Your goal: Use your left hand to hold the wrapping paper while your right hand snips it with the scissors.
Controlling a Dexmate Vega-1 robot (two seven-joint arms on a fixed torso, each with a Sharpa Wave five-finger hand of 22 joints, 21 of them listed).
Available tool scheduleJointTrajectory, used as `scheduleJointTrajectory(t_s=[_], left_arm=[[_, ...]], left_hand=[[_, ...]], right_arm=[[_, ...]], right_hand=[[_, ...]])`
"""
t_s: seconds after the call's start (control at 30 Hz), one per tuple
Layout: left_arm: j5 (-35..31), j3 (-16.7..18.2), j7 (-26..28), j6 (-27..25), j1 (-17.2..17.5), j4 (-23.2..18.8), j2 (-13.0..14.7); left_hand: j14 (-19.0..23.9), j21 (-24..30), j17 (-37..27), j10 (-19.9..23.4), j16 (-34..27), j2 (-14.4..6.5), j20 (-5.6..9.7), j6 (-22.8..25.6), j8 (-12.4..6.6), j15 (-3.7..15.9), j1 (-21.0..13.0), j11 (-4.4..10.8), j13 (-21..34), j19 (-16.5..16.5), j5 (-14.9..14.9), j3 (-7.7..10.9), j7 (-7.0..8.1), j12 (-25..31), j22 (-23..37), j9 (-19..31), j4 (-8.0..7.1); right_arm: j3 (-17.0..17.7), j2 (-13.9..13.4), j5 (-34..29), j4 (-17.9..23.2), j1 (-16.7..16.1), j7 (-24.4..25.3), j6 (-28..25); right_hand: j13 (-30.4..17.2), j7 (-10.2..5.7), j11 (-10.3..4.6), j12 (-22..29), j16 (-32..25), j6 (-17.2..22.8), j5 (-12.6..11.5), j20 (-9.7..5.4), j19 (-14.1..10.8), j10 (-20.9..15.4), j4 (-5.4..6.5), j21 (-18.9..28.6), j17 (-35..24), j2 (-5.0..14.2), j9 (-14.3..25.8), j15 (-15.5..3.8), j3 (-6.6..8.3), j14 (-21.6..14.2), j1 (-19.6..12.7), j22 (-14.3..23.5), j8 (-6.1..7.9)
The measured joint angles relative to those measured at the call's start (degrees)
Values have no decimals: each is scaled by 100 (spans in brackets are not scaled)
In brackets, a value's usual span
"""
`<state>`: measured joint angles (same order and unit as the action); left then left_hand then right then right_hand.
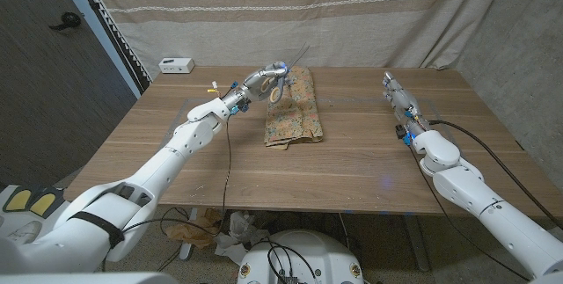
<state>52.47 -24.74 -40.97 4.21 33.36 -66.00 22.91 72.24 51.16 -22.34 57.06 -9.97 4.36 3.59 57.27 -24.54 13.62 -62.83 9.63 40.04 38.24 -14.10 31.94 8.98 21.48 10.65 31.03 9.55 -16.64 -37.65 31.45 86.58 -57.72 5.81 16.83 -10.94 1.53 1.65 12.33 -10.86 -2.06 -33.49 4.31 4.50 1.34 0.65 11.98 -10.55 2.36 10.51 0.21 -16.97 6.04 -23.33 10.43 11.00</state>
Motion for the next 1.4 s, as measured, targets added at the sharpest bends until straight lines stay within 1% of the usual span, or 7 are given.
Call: scheduleJointTrajectory(t_s=[0.33, 0.53, 0.63, 0.87, 0.97, 1.17, 1.4], left_arm=[[94, 7, -63, -66, 1, 96, -100], [181, 17, -89, -152, -4, 117, -164], [242, 39, -89, -192, 2, 119, -218], [389, 114, 37, -233, 114, 52, -358], [440, 124, 87, -232, 131, 41, -382], [532, 169, 168, -214, 204, 10, -495], [621, 193, 165, -222, 237, 18, -614]], left_hand=[[-11, -49, 39, -63, -86, -104, 12, -40, -69, -11, 0, 63, 56, -14, 44, 0, 22, 1, 0, 89, 0], [95, -202, 44, -63, -150, -105, -18, 3, -175, -4, 0, 63, 91, -250, 83, -1, -21, 2, -27, 156, -1], [286, -259, 8, -63, -295, -135, -31, 35, -241, -95, 31, 63, 92, -354, 117, -11, -53, 46, -27, 228, -11], [356, -590, -72, -28, -383, -121, -78, 284, -282, -164, 17, 27, 91, -903, 132, 7, -297, 90, -81, 120, 7], [436, -783, -72, 23, -356, -3, -91, 396, -337, -102, -101, -23, -1, -1228, 132, 7, -408, 153, -81, 68, 7], [518, -1156, 95, 91, -233, 113, -122, 559, -375, -41, -217, -91, -156, -1806, 132, -36, -441, 233, -80, -5, -36], [569, -1308, 244, 124, -178, 133, -101, 634, -288, -30, -265, -124, -260, -1946, 167, -108, -495, 255, -80, -217, -55]], right_arm=[[0, -4, 32, -18, -21, -2, -18], [12, -4, 53, -52, -24, -16, -17], [22, -5, 66, -68, -25, -26, -6], [45, -5, 95, -114, -30, -49, 41], [53, -5, 99, -134, -34, -54, 50], [73, -7, 117, -165, -44, -83, 89], [94, -18, 153, -188, -60, -105, 121]], right_hand=[[-14, 32, 0, 0, 0, -32, 0, 0, 0, 0, 0, 0, 0, 0, 0, 0, 0, 0, 0, 12, 0], [-13, 32, 0, 0, 0, -32, 0, 0, 0, 0, 0, 0, 1, 0, 0, 0, 0, 0, 0, 12, 0], [-13, 32, 0, 0, 0, -32, 0, 0, 0, 0, 0, 0, 1, 0, 0, 0, 0, 0, 0, 12, 0], [-13, 31, -22, 0, 0, -32, 0, -1, 0, 22, 0, 0, 1, 0, 0, 0, 0, 0, 0, 12, 0], [-13, 31, -22, 0, 0, -32, 0, 0, 0, 21, 0, 0, 1, 0, 0, 0, 0, 0, 0, 12, 0], [-13, 31, -21, 0, 0, -32, 0, -1, 0, 21, 0, 0, 1, 0, 0, 0, 0, 0, 0, 11, 0], [-12, 31, -21, 0, 0, -31, 0, -1, 0, 21, 0, 0, 1, 0, 0, -22, 0, -21, 0, 11, 0]])
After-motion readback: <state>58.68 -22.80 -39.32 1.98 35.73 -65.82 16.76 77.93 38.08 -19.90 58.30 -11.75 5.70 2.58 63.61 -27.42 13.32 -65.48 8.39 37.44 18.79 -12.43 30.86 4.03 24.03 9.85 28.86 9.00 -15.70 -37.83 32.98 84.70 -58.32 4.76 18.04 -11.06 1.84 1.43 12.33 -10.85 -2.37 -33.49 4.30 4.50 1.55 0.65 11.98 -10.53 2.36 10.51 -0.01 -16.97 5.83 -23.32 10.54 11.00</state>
